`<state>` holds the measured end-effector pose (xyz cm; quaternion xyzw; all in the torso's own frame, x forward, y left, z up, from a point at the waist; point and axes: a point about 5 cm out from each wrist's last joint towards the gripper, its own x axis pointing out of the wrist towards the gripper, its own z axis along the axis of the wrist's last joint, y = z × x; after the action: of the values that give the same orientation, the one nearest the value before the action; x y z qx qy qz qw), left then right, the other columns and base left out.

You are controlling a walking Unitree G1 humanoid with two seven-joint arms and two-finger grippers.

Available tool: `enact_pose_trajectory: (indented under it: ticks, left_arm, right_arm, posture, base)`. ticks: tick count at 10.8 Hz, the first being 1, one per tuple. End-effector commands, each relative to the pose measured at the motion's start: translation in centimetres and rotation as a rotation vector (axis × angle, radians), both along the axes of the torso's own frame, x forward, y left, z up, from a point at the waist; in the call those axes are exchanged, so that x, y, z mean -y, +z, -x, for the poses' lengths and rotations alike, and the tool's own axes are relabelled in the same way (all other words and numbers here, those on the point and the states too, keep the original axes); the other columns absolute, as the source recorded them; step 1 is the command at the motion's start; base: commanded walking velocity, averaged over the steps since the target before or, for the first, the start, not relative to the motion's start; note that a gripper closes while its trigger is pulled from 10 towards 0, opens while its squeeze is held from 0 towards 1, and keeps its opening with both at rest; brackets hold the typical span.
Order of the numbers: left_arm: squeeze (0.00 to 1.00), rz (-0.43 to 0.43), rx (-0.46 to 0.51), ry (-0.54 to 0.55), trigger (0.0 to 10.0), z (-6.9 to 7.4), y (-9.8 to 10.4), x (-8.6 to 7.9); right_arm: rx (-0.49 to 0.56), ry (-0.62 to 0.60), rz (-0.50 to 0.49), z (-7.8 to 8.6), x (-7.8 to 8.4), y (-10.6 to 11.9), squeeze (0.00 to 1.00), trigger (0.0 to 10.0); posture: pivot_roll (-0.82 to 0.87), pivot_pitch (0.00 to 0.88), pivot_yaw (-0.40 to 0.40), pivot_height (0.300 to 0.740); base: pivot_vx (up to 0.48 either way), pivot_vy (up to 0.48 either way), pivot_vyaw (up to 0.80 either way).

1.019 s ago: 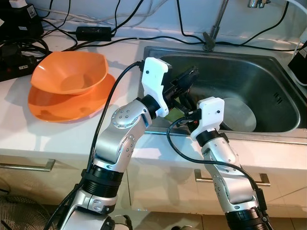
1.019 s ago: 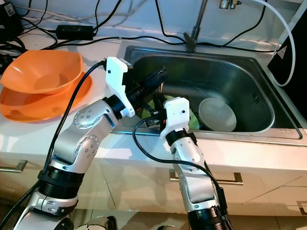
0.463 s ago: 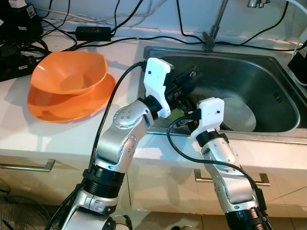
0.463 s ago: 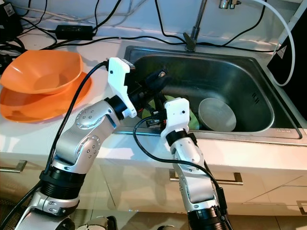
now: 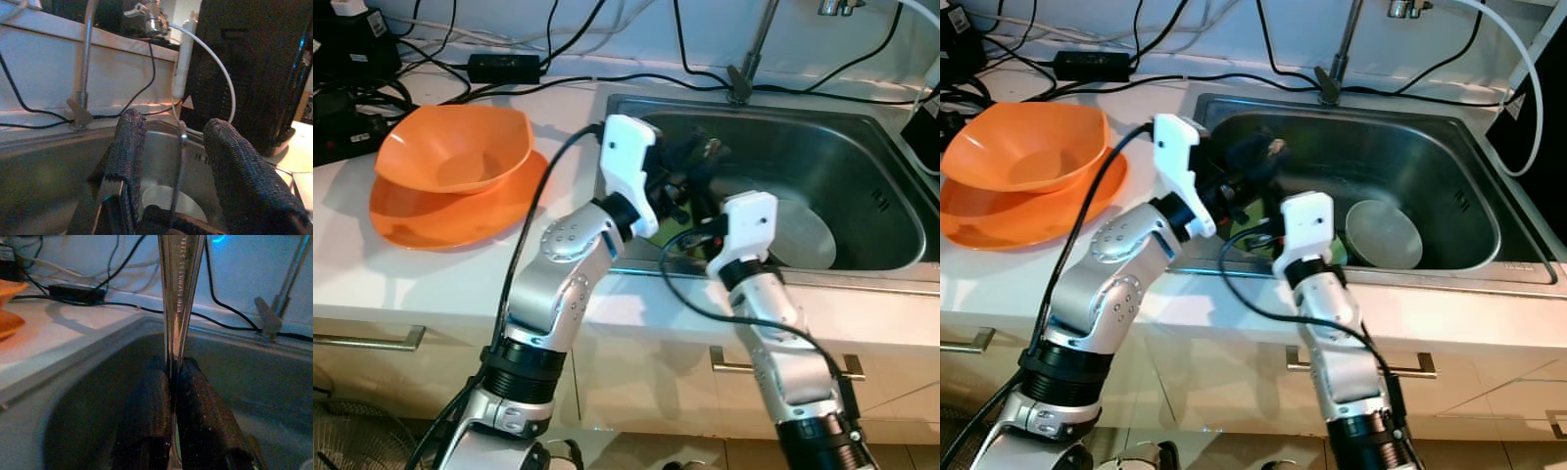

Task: Kitchen organization

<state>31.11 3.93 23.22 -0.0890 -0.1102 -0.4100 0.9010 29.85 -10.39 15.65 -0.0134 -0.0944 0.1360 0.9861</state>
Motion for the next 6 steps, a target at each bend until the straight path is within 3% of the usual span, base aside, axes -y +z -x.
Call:
enact_pose_trajectory:
  ticks: [1, 4, 6]
  left_arm:
    - [0.0, 0.025, 0.009, 0.007, 10.0, 0.1, 0.4, 0.0]
    - [0.0, 0.07, -0.017, 0.068, 10.0, -0.5, 0.4, -0.8]
    - [0.0, 0.039, -0.021, 0.114, 10.0, -0.7, -0.1, -1.3]
  right_arm:
    - [0.025, -0.03, 0.001, -0.4, 0.7, 0.6, 0.0, 0.0]
    - [0.023, -0.039, 0.01, -0.6, 1.0, 0.4, 0.0, 0.0]
    - [0.024, -0.072, 0.034, -1.1, 1.8, 0.5, 0.0, 0.0]
  posture:
    - [0.07, 0.074, -0.054, 0.74]
    - [0.07, 0.076, -0.056, 0.74]
    - [0.08, 0.077, -0.056, 0.74]
  base:
    - [0.0, 0.0, 0.0]
    - [0.0, 0.0, 0.0]
    - [0.0, 0.0, 0.0]
